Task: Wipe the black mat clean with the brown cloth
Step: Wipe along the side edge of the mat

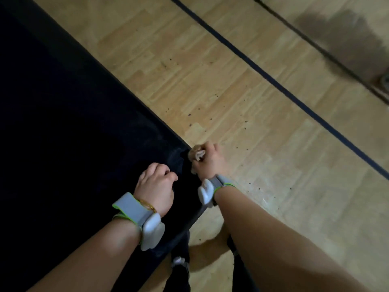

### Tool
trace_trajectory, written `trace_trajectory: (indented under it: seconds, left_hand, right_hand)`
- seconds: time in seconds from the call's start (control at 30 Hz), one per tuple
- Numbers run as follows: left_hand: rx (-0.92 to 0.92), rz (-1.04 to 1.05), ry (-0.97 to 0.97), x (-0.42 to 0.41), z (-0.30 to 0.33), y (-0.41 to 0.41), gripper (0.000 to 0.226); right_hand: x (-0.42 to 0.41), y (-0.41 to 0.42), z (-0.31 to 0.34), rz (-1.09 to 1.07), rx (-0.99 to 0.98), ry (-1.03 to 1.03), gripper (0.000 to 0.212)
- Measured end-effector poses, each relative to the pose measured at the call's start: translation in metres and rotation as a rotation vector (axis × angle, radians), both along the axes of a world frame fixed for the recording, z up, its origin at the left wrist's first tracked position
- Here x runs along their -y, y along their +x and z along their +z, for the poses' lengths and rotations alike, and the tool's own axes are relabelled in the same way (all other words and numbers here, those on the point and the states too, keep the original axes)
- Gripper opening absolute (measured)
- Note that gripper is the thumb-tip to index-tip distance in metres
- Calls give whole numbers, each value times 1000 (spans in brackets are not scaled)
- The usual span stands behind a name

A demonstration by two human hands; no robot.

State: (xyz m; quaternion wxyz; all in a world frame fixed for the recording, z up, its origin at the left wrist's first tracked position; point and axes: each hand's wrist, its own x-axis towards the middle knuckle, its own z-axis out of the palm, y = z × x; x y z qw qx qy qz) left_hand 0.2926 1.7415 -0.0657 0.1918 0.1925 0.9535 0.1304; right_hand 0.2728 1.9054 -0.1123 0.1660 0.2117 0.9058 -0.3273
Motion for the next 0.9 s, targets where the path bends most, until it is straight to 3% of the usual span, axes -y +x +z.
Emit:
trace_trajectory:
  seconds: [0.2,0.4,0.57,0.7,0.8,0.9]
  left_hand:
    - [-40,-74,17,2,-7,-2,40]
    - [3,-89,21,-1,-4,-4,31]
    - [3,-116,19,-4,-4,1,31]
    - [-15,-139,17,-2,-3,5,31]
    - [-80,-197,7,0,-7,10,40]
    - [-96,-215,26,3,-11,18,41]
  right_hand:
    - [-16,37,-7,-88,12,42,29]
    - [-30,61,-8,-384,161,-1,29]
    - [-14,65,3,-808,187,-90,30]
    - [16,96,5,-781,172,-149,37]
    - [39,127,3,-606,238,-82,39]
    - [32,125,-2,-606,146,-54,35]
